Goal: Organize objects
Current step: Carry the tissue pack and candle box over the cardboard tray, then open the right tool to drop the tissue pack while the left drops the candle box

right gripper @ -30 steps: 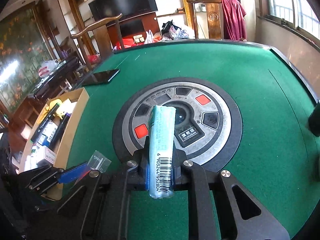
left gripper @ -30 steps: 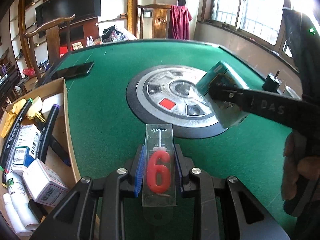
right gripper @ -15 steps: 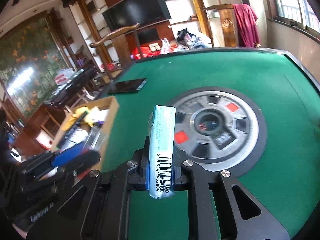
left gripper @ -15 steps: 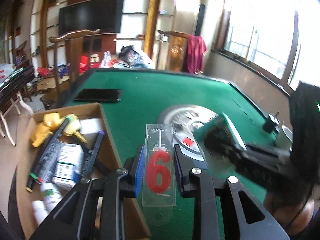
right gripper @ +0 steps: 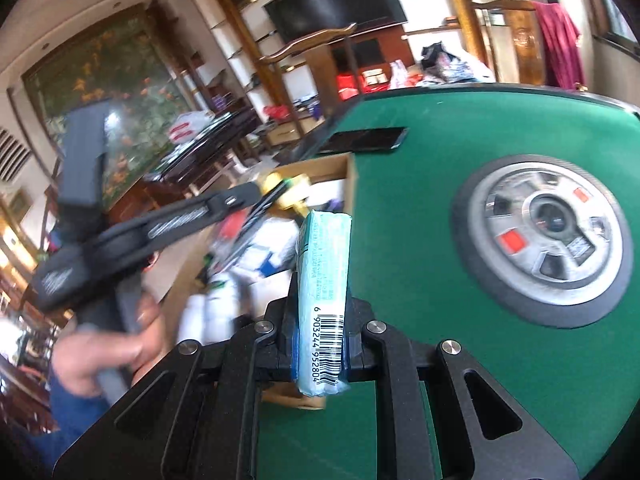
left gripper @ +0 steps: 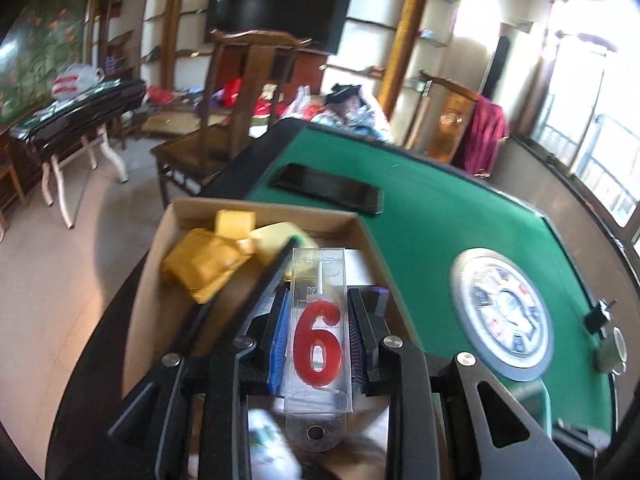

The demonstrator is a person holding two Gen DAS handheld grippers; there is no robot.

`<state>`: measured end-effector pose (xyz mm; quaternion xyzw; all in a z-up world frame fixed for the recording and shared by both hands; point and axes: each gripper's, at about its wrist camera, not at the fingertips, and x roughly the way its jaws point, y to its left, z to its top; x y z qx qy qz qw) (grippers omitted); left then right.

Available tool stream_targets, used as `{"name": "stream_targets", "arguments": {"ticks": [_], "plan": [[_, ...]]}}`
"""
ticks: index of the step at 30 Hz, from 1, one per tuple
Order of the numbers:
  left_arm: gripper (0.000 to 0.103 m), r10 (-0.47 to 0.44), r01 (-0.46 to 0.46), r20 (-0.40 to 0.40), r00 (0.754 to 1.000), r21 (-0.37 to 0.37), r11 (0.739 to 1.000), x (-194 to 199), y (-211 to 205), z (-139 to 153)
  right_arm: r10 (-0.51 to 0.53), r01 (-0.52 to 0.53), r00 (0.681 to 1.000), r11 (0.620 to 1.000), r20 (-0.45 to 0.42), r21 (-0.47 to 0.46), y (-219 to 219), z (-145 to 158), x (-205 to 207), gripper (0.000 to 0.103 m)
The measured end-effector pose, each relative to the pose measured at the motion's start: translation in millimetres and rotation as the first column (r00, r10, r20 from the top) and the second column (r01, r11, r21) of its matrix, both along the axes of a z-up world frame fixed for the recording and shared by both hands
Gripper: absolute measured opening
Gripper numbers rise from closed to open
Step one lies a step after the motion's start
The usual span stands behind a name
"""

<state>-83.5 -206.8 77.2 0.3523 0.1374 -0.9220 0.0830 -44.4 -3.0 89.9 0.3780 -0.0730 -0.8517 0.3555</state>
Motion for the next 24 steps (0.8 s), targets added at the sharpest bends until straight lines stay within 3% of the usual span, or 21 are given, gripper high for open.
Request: {"name": "stream_targets", "arguments": {"ticks": [12, 24], "plan": [[0.027, 0.034, -0.034, 0.066, 0.997, -0.007, 0.999, -9.8, -11.9, -18.0, 0.156, -0.157, 0.987, 0.987, 0.026, 0.021, -71.9, -19.6, 26.7, 0.013], [0.027, 0.042, -0.039, 0.064, 0.997, -0.044, 0.998, -9.9, -9.8, -19.4, 0.157, -0.159, 0.986, 0.987, 0.056, 0.017, -83.9, -34.0, 14.3, 0.013]]}}
